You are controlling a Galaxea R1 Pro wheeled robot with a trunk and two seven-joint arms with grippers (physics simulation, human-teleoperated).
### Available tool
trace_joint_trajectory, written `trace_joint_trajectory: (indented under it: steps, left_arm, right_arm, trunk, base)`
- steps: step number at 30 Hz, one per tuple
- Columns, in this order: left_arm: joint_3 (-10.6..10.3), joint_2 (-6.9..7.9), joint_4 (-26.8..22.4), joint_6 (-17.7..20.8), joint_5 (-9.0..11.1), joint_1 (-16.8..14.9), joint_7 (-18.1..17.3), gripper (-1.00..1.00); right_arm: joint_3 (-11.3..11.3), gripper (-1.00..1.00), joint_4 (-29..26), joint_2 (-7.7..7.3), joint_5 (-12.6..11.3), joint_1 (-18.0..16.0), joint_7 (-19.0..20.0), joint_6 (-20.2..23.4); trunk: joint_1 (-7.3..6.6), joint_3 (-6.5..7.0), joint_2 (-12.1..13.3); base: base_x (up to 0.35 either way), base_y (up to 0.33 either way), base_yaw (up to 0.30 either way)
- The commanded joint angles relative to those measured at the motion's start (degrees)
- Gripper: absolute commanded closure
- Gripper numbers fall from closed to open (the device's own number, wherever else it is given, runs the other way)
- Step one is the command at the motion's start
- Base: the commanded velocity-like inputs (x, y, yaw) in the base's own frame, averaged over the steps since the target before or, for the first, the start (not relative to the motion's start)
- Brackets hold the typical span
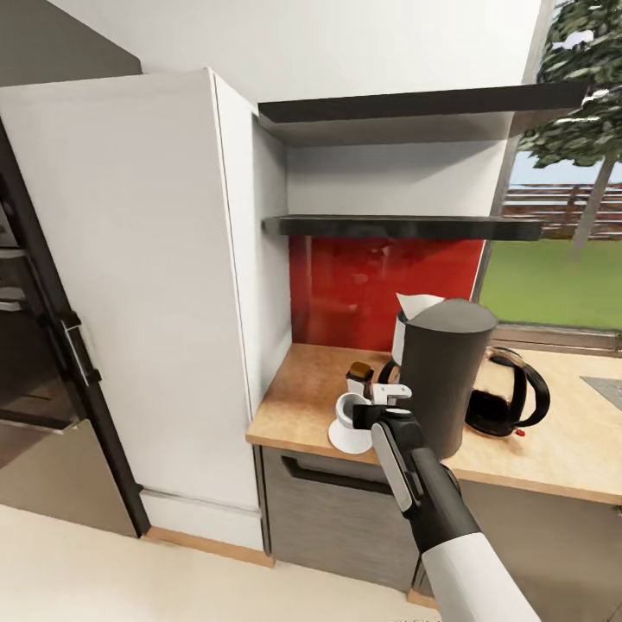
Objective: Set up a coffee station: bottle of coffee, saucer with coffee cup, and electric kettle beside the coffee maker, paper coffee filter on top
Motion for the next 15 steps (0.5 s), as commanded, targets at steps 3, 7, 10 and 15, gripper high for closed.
trace_joint_trajectory:
  steps: [3, 7, 10, 15]
  left_arm:
    - [0.43, 0.01, -0.08, -0.09, -0.37, 0.05, 0.01, -1.00]
    - [0.43, 0.02, -0.08, -0.09, -0.37, 0.05, 0.01, -1.00]
    - [0.43, 0.02, -0.08, -0.10, -0.37, 0.05, 0.01, -1.00]
    - [0.43, 0.06, -0.08, -0.15, -0.37, 0.05, 0.01, -1.00]
  right_arm:
    - [0.08, 1.00, 0.02, 0.01, -0.62, -0.04, -0.51, 0.11]
    - [0.08, 1.00, 0.04, 0.01, -0.62, -0.03, -0.52, 0.11]
    - [0.02, 1.00, 0.06, 0.01, -0.62, -0.04, -0.51, 0.11]
    - [-0.04, 1.00, 0.36, 0.01, -0.55, -0.02, -0.53, 0.11]
  trunk:
    - [0.02, -0.01, -0.03]
    - [0.02, -0.01, -0.03]
    - [0.02, -0.01, -0.03]
    - [0.02, -0.01, -0.03]
  base:
    - [0.014, 0.223, -0.258]
    - [0.003, 0.119, -0.258]
    - [0.000, 0.018, -0.258]
    - [0.000, 0.004, -0.258]
